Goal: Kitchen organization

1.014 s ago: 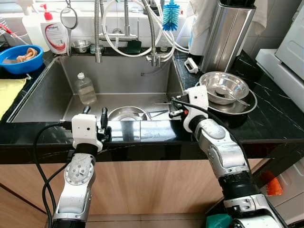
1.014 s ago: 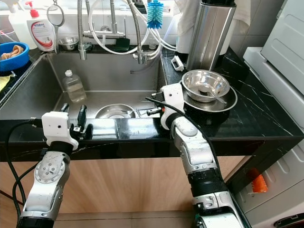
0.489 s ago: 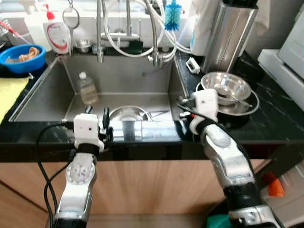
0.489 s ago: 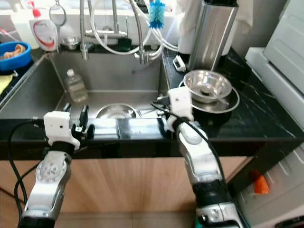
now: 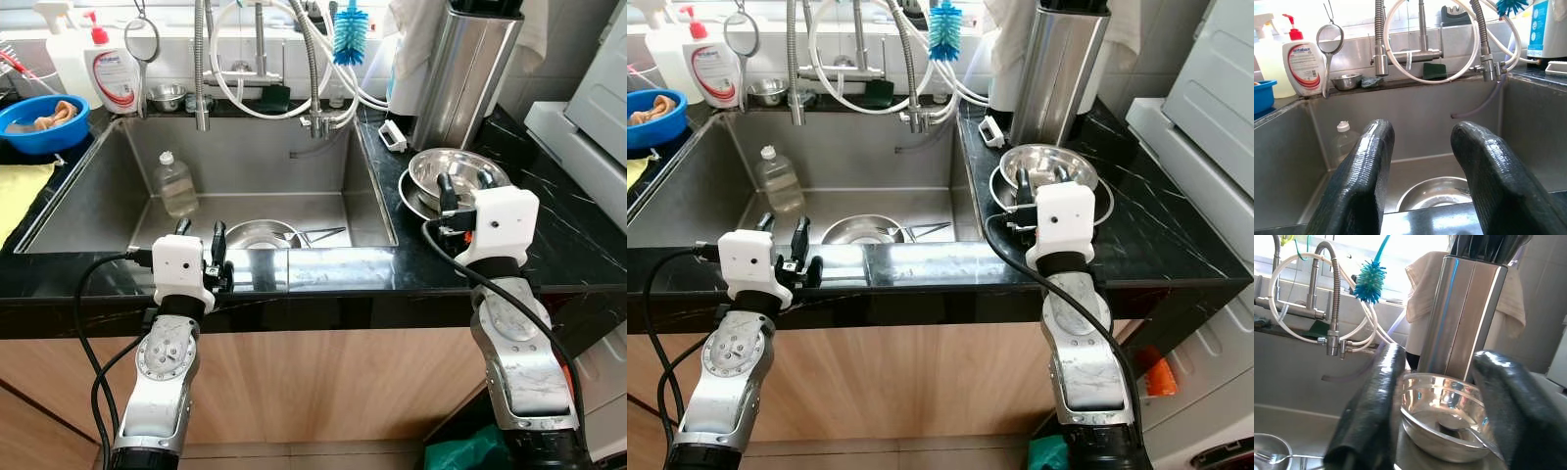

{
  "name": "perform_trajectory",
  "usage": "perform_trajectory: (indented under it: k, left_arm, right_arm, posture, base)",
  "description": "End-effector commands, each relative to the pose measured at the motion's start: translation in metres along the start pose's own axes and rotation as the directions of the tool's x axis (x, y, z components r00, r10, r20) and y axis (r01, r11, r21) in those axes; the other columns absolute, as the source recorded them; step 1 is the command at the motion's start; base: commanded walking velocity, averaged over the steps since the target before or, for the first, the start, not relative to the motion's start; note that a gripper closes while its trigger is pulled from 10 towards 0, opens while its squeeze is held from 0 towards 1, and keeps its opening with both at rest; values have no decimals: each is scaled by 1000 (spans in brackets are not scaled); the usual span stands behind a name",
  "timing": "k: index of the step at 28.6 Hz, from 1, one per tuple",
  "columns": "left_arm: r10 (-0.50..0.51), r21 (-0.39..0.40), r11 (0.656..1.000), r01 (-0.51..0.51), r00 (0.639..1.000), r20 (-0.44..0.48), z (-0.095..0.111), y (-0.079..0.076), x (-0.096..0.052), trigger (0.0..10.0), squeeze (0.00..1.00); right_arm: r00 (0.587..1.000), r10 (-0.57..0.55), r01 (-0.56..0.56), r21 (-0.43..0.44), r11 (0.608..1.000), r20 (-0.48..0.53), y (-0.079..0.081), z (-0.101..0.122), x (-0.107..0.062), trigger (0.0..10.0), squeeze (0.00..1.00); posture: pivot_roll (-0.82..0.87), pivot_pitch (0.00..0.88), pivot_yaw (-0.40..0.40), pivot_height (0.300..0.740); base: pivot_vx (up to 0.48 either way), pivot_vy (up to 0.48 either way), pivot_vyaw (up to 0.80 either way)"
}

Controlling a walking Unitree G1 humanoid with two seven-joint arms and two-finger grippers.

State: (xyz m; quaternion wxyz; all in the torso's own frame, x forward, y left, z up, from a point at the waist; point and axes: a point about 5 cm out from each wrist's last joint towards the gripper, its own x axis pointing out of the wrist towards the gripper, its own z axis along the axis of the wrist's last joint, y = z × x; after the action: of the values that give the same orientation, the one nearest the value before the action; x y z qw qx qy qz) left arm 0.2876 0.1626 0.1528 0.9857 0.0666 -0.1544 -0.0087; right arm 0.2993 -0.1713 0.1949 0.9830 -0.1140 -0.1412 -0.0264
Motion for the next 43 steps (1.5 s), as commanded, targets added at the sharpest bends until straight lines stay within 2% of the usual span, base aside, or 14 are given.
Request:
perform_trajectory:
  k: [1, 3, 5, 10, 11, 27, 32, 43]
  left_arm:
    - [-19, -2, 1000, 19, 998, -55, -11, -3, -5, 10000, 0]
    - [-16, 0, 1000, 16, 998, -56, -12, -1, -7, 10000, 0]
    - [-14, 1, 1000, 14, 998, -56, -12, -1, -7, 10000, 0]
    - [-14, 1, 1000, 14, 998, -58, -13, -1, -8, 10000, 0]
    - [-14, 1, 1000, 14, 998, -58, -13, -1, -8, 10000, 0]
    - [-11, 3, 1000, 11, 998, -54, -11, 1, -5, 10000, 0]
    - [9, 12, 1000, -8, 998, -57, -11, 6, -5, 10000, 0]
    - [16, 9, 1000, -15, 998, -57, -10, 6, -4, 10000, 0]
  right_arm:
    - [993, -120, 120, 28, 992, 1, -23, 2, 0, 10000, 1000]
    - [980, -197, 198, 54, 979, -27, -35, -2, -1, 10000, 1000]
    - [970, -236, 240, 68, 969, -59, -38, -6, -4, 10000, 1000]
    - [960, -254, 267, 110, 957, -122, -42, -16, -6, 10000, 1000]
    - [961, -251, 264, 108, 958, -118, -41, -16, -5, 10000, 0]
    - [968, -213, 230, 138, 963, -132, -37, -17, 1, 10000, 0]
    - [959, -182, 207, 96, 974, -217, -33, -27, 10, 10000, 0]
    - [956, -169, 195, 86, 977, -240, -31, -31, 12, 10000, 0]
  posture:
    - [-76, 0, -30, 706]
    - [-77, 0, -31, 706]
    - [-77, 0, -32, 706]
    - [-79, 0, -30, 706]
    - [-78, 0, -30, 706]
    - [-83, 0, -30, 706]
    - [-71, 0, -44, 706]
    - [-70, 0, -45, 706]
  base:
    - [0, 0, 0]
    - [0, 0, 0]
    - [0, 0, 0]
    - [0, 0, 0]
    - [0, 0, 0]
    - [0, 0, 0]
    - [0, 0, 0]
    - [0, 0, 0]
